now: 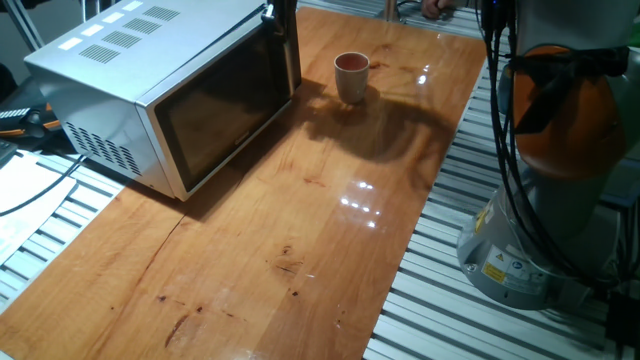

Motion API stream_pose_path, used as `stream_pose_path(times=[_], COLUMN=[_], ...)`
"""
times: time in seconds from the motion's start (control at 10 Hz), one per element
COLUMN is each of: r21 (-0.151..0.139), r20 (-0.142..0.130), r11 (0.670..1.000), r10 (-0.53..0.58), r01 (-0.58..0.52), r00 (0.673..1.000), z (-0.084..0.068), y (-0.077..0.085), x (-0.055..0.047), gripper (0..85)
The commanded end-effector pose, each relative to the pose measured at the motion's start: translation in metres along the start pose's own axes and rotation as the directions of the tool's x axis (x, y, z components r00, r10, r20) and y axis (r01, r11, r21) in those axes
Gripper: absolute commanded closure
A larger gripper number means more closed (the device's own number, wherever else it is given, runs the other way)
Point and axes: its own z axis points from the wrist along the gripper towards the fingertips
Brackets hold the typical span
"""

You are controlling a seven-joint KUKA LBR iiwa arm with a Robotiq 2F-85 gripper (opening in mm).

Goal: Put the bowl into the microwave

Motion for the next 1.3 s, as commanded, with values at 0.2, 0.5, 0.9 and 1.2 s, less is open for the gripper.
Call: stream_pose_path(times=[0.2, 0.5, 0.9, 1.2], r21=[-0.012, -0.009, -0.011, -0.027], r20=[-0.010, -0.019, -0.045, -0.083], r11=[1.000, 1.000, 0.999, 0.998], r10=[0.009, 0.016, 0.039, 0.049], r01=[-0.009, -0.016, -0.040, -0.052], r00=[1.000, 1.000, 0.998, 0.995], z=[-0.001, -0.002, -0.018, -0.043], y=[0.003, 0.004, 0.007, 0.009], x=[-0.001, 0.001, 0.009, 0.010], gripper=[68.0, 51.0, 51.0, 51.0])
